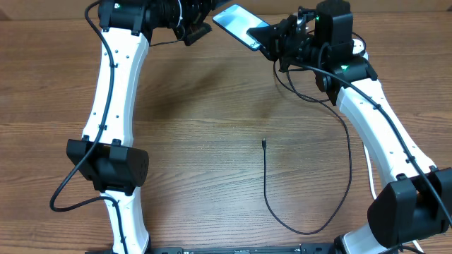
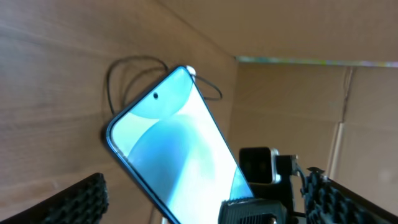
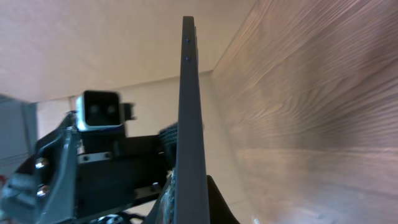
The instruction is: Plug charger to phone and switch on socket
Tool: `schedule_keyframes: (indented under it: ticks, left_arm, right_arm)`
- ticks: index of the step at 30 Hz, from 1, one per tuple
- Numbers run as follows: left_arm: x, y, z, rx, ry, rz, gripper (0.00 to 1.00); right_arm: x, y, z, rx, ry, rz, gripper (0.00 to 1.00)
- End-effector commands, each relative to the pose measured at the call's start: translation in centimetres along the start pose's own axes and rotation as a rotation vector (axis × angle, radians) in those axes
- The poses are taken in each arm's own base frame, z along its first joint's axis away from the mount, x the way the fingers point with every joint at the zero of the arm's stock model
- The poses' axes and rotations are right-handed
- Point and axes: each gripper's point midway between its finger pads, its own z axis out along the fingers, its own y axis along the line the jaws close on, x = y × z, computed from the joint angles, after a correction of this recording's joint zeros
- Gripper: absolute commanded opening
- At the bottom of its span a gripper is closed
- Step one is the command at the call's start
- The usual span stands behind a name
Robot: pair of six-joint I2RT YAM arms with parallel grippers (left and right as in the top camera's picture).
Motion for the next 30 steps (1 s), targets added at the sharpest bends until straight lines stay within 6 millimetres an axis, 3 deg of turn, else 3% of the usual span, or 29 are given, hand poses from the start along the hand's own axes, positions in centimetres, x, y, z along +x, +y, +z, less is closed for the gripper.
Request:
schedule_keyframes:
  ticks: [1, 6, 20, 30]
  left_arm:
    - [1.2, -1.1, -0.1, 0.048, 0.066, -0.121, 0.91]
    - [1.6, -1.4, -0.2, 0.060, 0.090, -0.192, 0.85]
    - [1.0, -1.1, -0.1, 0.044, 0.061, -0.231, 0.50]
    - [0.3, -0.5, -0.1, 0.018, 0.017, -0.253, 0.49]
  right_arm:
    - [2.6, 3.5, -1.2, -0.082, 0.067, 0.005, 0.04]
    - [3.1, 4.3, -0.9, -0.106, 0.072, 0.003, 0.04]
    - [4.1, 4.3, -0.4, -0.102, 0.095, 0.043, 0.04]
    - [6.0, 4.6, 0.5, -0.097, 0.143, 0.141, 0.05]
